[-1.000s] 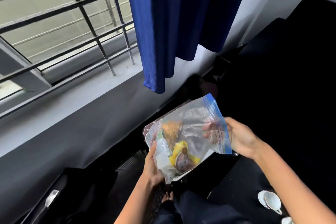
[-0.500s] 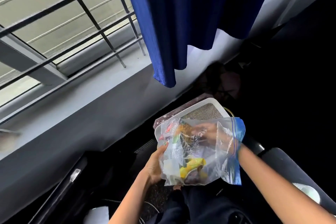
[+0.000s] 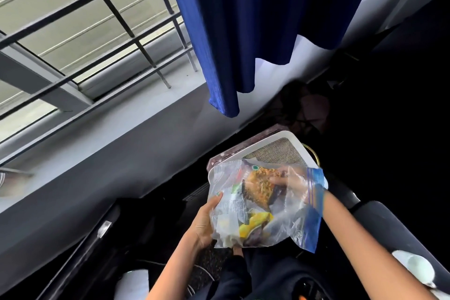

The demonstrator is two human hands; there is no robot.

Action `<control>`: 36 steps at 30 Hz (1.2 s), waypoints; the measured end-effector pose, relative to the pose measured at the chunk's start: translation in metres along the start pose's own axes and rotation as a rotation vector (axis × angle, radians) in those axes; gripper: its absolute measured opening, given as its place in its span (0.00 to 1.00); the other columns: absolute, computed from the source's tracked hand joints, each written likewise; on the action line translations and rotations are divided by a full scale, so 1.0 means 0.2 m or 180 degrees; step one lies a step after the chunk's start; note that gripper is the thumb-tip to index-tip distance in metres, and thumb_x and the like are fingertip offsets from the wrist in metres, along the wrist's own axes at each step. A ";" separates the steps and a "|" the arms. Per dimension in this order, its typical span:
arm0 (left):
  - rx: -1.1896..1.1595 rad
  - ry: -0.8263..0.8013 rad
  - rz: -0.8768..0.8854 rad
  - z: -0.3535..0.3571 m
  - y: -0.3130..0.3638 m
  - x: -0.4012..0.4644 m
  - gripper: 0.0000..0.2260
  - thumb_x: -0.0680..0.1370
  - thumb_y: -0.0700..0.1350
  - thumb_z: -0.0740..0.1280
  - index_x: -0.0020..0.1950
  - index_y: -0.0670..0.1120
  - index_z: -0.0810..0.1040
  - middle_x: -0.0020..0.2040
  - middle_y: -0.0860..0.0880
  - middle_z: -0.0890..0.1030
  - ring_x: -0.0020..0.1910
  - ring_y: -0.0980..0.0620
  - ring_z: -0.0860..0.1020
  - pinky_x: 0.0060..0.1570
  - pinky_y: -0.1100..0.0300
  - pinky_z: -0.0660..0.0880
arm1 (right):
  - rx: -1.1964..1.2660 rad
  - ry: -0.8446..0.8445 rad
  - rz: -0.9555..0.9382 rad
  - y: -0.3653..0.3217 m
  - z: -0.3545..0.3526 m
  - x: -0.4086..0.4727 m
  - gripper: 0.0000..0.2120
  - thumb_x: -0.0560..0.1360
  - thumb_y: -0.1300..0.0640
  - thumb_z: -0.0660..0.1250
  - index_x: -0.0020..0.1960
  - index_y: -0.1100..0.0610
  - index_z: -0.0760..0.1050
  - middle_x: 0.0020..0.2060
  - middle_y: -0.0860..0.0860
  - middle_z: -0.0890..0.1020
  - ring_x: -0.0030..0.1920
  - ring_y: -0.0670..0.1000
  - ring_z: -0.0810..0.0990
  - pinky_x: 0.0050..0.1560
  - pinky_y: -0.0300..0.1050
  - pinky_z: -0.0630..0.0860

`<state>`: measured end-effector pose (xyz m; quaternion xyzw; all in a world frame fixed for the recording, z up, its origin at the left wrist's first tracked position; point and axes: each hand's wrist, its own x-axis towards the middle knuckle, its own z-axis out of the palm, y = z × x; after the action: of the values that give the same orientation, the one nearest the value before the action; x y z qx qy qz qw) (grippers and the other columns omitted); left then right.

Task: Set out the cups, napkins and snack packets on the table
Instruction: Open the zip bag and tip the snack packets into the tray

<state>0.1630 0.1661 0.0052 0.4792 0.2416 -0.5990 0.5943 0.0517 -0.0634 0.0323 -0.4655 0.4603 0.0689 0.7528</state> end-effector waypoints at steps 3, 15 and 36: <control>-0.0196 0.0031 0.0172 -0.04 0.01 0.00 0.17 0.71 0.50 0.69 0.53 0.40 0.83 0.51 0.37 0.84 0.47 0.39 0.83 0.45 0.45 0.80 | -0.0041 0.0069 0.0208 -0.03 -0.12 0.00 0.08 0.73 0.72 0.64 0.41 0.60 0.75 0.29 0.53 0.80 0.29 0.50 0.79 0.29 0.40 0.78; -0.0470 0.0370 0.0357 -0.25 0.05 -0.05 0.26 0.72 0.50 0.67 0.68 0.41 0.72 0.60 0.34 0.78 0.52 0.35 0.79 0.55 0.38 0.76 | 0.0772 0.1718 0.0424 0.01 -0.34 0.18 0.20 0.72 0.74 0.66 0.63 0.71 0.69 0.60 0.68 0.76 0.60 0.63 0.76 0.55 0.56 0.73; -0.0532 0.0687 0.0398 -0.15 -0.05 0.00 0.28 0.72 0.51 0.68 0.71 0.46 0.69 0.51 0.38 0.82 0.43 0.38 0.83 0.43 0.45 0.80 | -0.0289 0.1434 -0.0173 0.17 -0.18 0.37 0.05 0.73 0.68 0.67 0.47 0.62 0.78 0.38 0.55 0.83 0.32 0.49 0.80 0.30 0.38 0.76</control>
<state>0.1630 0.1938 -0.0108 0.5037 0.3229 -0.4837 0.6388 0.0532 -0.0972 -0.0506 -0.5148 0.6004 -0.0363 0.6109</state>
